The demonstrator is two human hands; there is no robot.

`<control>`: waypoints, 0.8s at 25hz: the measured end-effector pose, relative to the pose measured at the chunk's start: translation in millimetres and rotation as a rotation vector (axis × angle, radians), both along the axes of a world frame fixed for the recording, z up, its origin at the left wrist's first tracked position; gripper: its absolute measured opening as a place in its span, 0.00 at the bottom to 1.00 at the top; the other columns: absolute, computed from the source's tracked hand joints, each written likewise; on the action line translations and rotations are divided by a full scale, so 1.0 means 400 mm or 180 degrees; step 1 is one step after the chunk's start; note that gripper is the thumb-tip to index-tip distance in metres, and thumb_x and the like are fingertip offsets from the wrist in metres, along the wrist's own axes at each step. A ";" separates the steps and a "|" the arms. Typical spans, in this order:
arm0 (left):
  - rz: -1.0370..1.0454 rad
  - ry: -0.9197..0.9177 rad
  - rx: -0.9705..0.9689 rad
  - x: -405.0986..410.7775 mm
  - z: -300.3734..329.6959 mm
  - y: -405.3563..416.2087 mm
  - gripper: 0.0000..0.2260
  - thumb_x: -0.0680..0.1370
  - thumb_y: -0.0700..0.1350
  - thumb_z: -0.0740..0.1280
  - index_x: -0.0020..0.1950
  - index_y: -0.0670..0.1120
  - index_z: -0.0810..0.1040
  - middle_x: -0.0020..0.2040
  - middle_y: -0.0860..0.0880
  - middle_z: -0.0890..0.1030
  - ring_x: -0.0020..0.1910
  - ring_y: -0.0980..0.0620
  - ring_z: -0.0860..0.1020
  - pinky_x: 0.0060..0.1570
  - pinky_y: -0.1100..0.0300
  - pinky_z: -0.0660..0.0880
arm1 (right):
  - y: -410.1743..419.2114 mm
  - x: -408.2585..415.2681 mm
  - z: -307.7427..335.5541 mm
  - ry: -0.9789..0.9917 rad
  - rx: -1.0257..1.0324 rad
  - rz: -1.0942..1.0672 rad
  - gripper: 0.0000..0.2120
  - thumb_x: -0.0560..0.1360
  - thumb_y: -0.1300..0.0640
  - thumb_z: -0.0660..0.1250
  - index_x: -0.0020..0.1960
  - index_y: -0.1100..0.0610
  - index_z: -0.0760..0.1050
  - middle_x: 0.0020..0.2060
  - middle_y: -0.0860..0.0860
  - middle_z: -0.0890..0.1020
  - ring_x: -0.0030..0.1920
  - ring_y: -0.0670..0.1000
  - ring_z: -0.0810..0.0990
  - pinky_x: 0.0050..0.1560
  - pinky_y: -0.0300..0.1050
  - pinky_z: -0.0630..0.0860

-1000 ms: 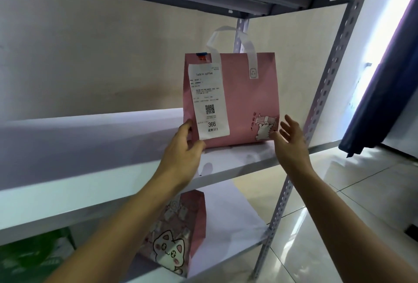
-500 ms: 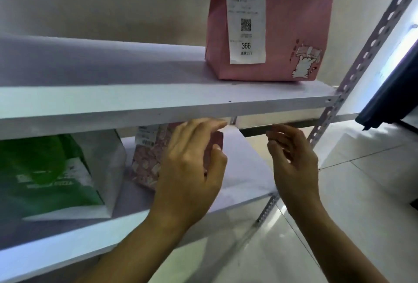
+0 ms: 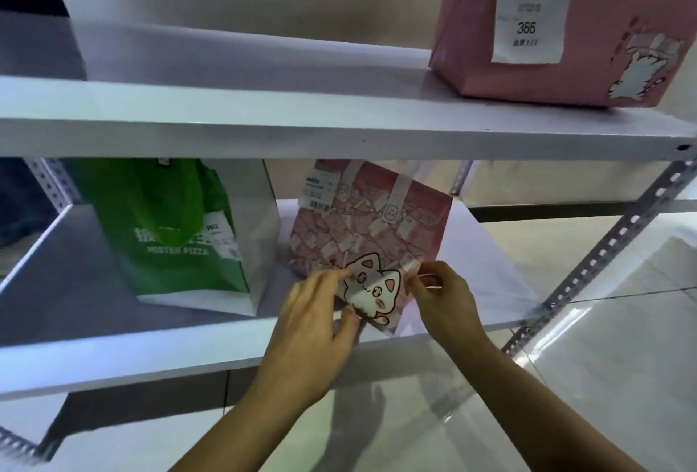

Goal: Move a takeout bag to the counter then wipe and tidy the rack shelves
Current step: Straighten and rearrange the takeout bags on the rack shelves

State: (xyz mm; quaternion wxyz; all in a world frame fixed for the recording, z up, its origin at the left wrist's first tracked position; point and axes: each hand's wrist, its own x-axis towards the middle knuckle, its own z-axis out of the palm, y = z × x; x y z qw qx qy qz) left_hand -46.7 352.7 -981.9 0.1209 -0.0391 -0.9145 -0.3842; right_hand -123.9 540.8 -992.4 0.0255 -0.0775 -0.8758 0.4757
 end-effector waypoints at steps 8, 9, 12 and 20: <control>0.0244 -0.0166 0.0270 0.006 -0.048 -0.021 0.17 0.79 0.52 0.61 0.68 0.61 0.66 0.61 0.64 0.68 0.61 0.63 0.66 0.57 0.63 0.65 | 0.076 0.016 -0.016 0.0090 -0.0356 0.0028 0.07 0.82 0.58 0.64 0.47 0.56 0.78 0.42 0.47 0.85 0.43 0.43 0.81 0.37 0.34 0.74; 0.0293 -0.0173 0.0323 0.006 -0.054 -0.021 0.18 0.80 0.51 0.62 0.69 0.60 0.66 0.62 0.64 0.68 0.62 0.63 0.67 0.58 0.63 0.66 | 0.105 0.027 -0.018 0.0069 -0.0410 -0.0004 0.08 0.83 0.57 0.63 0.47 0.56 0.78 0.41 0.47 0.85 0.42 0.44 0.82 0.38 0.35 0.75; 0.0436 -0.0170 0.0500 0.007 -0.074 -0.015 0.23 0.80 0.46 0.65 0.73 0.58 0.63 0.65 0.60 0.67 0.63 0.62 0.67 0.61 0.64 0.66 | 0.175 0.050 -0.027 -0.0091 -0.0672 -0.0152 0.09 0.83 0.54 0.61 0.50 0.55 0.78 0.41 0.49 0.87 0.41 0.47 0.85 0.43 0.44 0.81; 0.0628 -0.0432 0.1621 0.021 -0.119 0.014 0.26 0.81 0.41 0.64 0.71 0.65 0.63 0.64 0.65 0.72 0.61 0.72 0.71 0.50 0.75 0.71 | 0.200 0.080 -0.041 -0.0055 -0.0731 -0.0021 0.10 0.84 0.50 0.59 0.54 0.46 0.80 0.45 0.44 0.88 0.45 0.44 0.86 0.45 0.44 0.81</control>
